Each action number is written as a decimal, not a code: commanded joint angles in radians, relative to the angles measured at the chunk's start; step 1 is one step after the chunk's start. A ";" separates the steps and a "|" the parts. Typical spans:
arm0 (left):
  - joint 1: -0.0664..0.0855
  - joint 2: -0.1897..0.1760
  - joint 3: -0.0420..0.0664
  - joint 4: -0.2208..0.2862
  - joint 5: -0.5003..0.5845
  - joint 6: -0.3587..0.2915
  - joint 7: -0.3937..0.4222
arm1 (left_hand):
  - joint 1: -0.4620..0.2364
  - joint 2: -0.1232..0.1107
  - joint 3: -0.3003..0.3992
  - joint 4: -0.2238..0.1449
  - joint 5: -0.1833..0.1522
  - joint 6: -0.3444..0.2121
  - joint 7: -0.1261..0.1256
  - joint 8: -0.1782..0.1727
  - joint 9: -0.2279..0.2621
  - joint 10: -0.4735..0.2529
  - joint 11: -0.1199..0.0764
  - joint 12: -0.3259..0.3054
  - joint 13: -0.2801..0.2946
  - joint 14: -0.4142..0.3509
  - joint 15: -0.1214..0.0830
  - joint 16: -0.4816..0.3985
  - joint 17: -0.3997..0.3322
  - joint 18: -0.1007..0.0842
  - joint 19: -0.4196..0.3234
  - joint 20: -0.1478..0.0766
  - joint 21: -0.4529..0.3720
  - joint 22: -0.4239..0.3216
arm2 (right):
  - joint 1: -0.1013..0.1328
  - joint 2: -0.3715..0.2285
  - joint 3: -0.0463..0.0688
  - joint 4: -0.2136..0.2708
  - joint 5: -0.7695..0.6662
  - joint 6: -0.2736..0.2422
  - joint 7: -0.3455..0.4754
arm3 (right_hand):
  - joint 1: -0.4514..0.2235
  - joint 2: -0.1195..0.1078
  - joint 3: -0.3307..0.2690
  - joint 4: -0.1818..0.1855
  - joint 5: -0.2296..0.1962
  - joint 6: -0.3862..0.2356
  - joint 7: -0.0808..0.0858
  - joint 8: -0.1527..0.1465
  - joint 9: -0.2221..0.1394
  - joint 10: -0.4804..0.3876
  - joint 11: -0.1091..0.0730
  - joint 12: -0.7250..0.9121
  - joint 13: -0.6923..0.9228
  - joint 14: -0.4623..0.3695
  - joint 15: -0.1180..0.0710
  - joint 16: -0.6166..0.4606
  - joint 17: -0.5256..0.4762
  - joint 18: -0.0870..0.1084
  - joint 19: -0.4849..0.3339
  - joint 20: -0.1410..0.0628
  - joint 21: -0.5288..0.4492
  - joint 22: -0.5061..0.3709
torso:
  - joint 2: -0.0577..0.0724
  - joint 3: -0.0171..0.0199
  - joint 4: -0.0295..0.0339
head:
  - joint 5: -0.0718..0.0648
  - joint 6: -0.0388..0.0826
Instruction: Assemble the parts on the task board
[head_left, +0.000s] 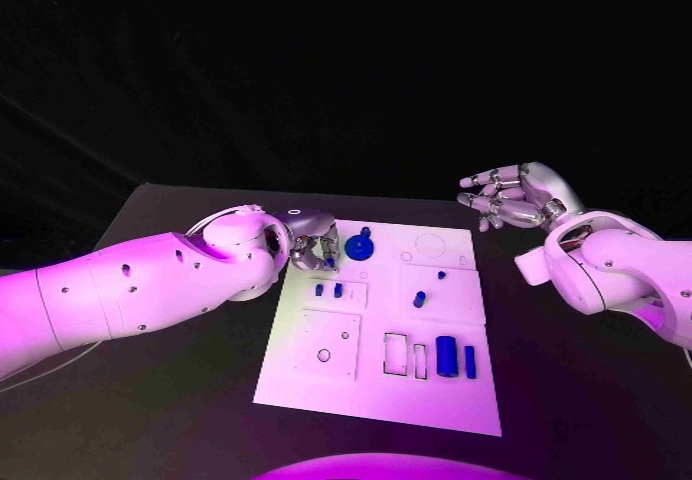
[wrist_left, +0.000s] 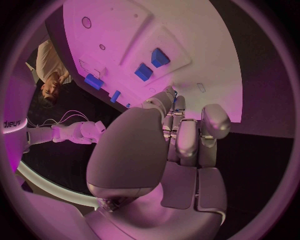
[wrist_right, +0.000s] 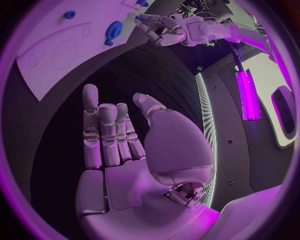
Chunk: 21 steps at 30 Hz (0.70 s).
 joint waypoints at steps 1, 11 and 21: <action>0.001 0.006 0.000 -0.004 0.008 0.020 -0.005 | -0.006 0.000 0.005 -0.002 -0.002 0.005 0.000 -0.005 0.001 0.006 0.002 -0.002 0.001 0.009 0.000 0.005 -0.001 -0.006 0.007 0.000 0.006 0.001 | 0.000 0.000 0.000 0.001 -0.003 0.005 0.010 | -0.008 0.003 -0.008 0.000 -0.006 -0.010 0.000 0.005 0.001 -0.006 -0.003 0.005 0.000 -0.006 0.002 0.006 0.001 0.013 -0.002 0.001 -0.006 -0.001 | 0.000 -0.0003 0.0000 | -0.002 -0.001; 0.000 0.020 -0.001 -0.016 0.009 0.024 -0.003 | -0.006 0.000 0.005 -0.002 -0.002 0.005 0.000 -0.005 0.001 0.006 0.002 -0.002 0.001 0.009 0.000 0.005 -0.001 -0.006 0.007 0.000 0.006 0.001 | 0.000 0.002 0.000 0.000 -0.003 0.005 0.011 | -0.008 0.003 -0.008 0.000 -0.006 -0.010 0.000 0.005 0.001 -0.006 -0.003 0.005 0.000 -0.006 0.002 0.006 0.001 0.013 -0.002 0.001 -0.006 -0.001 | 0.000 -0.0004 0.0004 | -0.003 -0.003; 0.000 0.027 -0.002 -0.017 0.009 0.034 -0.002 | -0.008 0.001 0.008 -0.002 -0.002 0.006 0.000 -0.005 0.001 0.007 0.002 -0.003 0.002 0.009 0.000 0.005 0.000 -0.006 0.007 0.000 0.007 0.001 | 0.000 0.003 0.000 0.000 -0.003 0.005 0.011 | -0.008 0.003 -0.008 0.000 -0.006 -0.010 0.000 0.005 0.001 -0.006 -0.003 0.005 0.000 -0.006 0.002 0.006 0.001 0.013 -0.002 0.001 -0.006 -0.001 | 0.000 -0.0001 0.0005 | -0.003 -0.004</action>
